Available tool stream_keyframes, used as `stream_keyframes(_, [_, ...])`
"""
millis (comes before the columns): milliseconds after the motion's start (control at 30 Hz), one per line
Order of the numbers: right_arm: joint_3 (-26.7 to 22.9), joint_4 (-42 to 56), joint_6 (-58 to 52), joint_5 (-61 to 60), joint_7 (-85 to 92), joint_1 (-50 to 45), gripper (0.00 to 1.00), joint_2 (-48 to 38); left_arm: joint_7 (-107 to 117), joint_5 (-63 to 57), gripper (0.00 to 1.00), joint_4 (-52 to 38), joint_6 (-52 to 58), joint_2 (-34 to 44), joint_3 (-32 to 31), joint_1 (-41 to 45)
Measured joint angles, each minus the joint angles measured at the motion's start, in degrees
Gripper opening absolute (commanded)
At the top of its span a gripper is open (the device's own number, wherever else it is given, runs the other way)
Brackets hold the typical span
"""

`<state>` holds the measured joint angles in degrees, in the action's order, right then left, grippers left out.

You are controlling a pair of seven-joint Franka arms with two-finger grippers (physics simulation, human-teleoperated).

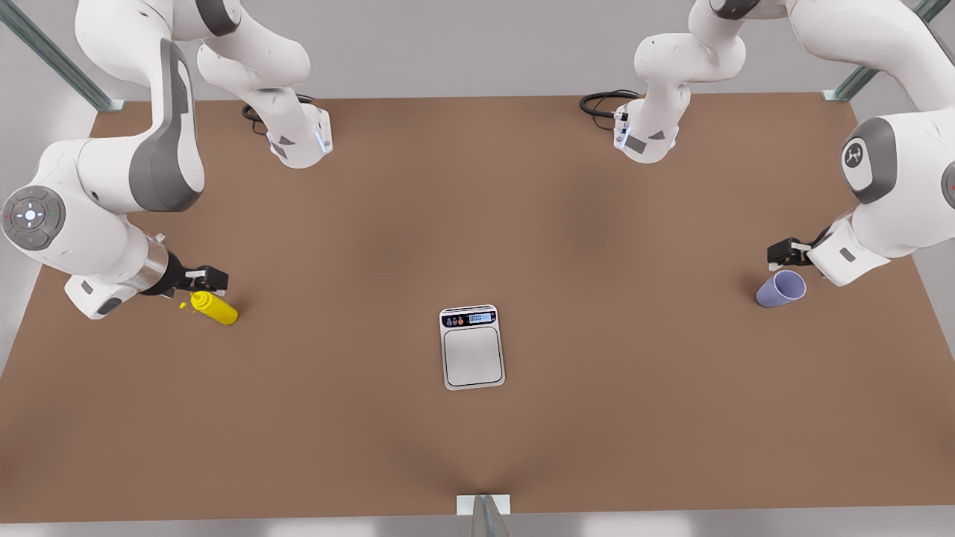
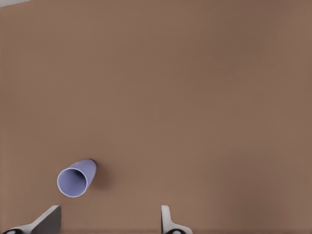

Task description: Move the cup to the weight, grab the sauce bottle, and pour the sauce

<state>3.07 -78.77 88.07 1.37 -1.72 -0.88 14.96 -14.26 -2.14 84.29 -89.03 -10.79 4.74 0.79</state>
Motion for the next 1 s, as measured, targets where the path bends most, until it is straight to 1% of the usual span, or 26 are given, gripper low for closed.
stream_keyframes(100, [0.00,0.36,0.00,-0.23,-0.23,0.29,1.00,0.00,-0.65,-0.03,1.00,-0.15,-0.59,-0.91,0.07,-1.55])
stream_keyframes(167, [0.00,0.37,0.00,0.11,-0.18,0.65,1.00,-0.01,-9.54,0.02,1.00,-0.14,-2.85,-3.46,0.01,-9.94])
stream_keyframes(200, [0.00,0.37,0.00,-0.14,0.43,1.08,1.00,-0.01,-12.92,0.09,1.00,-0.13,-5.66,-5.58,0.06,-13.36])
stream_keyframes(267, [0.01,0.34,-1.61,0.45,0.39,1.27,1.00,-0.05,-18.58,0.20,1.00,-0.09,-11.35,-9.24,0.12,-17.47])
stream_keyframes(300, [-0.01,0.52,-2.65,0.64,0.47,1.37,1.00,-0.01,-19.04,0.33,1.00,1.51,-14.51,-9.94,0.41,-18.05])
stream_keyframes(333, [0.00,0.54,-2.64,0.74,0.38,1.20,1.00,-0.01,-19.06,0.92,1.00,11.63,-23.51,-7.24,0.87,-18.30])
stream_keyframes(367, [0.00,0.55,-2.64,0.74,0.32,1.23,1.00,-0.01,-18.93,1.59,1.00,17.08,-27.48,-5.36,1.09,-18.08])
stream_keyframes(400, [0.00,0.47,-2.63,0.74,0.32,1.24,1.00,0.07,-18.83,2.27,1.00,18.86,-28.59,-5.18,1.39,-18.00])
stream_keyframes(567, [0.04,-0.12,-3.34,-0.01,0.88,0.87,1.00,0.16,-18.62,4.61,1.00,19.34,-28.56,-9.04,1.45,-18.66])
stream_keyframes(633, [0.34,-0.24,-6.37,-0.27,0.29,0.19,1.00,0.17,-18.70,4.96,1.00,19.34,-28.56,-10.38,1.49,-19.67])
stream_keyframes(767, [0.40,-0.25,-8.86,-0.43,1.01,-0.75,1.00,0.16,-19.14,5.15,1.00,20.31,-28.51,-11.69,2.00,-21.20])
stream_keyframes(800, [0.32,-0.25,-8.95,-0.36,3.36,1.22,1.00,0.08,-19.14,5.12,1.00,21.01,-29.11,-11.71,2.27,-21.79])
stream_keyframes(833, [0.25,-0.25,-8.88,-0.16,7.97,5.33,1.00,0.15,-19.14,4.86,1.00,22.96,-32.63,-11.64,2.60,-21.72])
stream_keyframes(867, [0.20,-0.13,-8.88,0.17,8.62,7.05,1.00,0.17,-19.10,4.37,1.00,25.54,-36.27,-11.55,2.64,-21.68])
stream_keyframes(933, [0.16,-0.07,-8.58,-0.06,14.67,10.43,1.00,0.46,-19.06,3.72,1.00,26.18,-36.91,-11.61,3.05,-21.73])
stream_keyframes(1000, [0.19,0.36,-8.37,0.12,20.17,10.31,1.00,0.56,-19.01,3.35,1.00,26.19,-36.91,-12.07,3.08,-21.70])
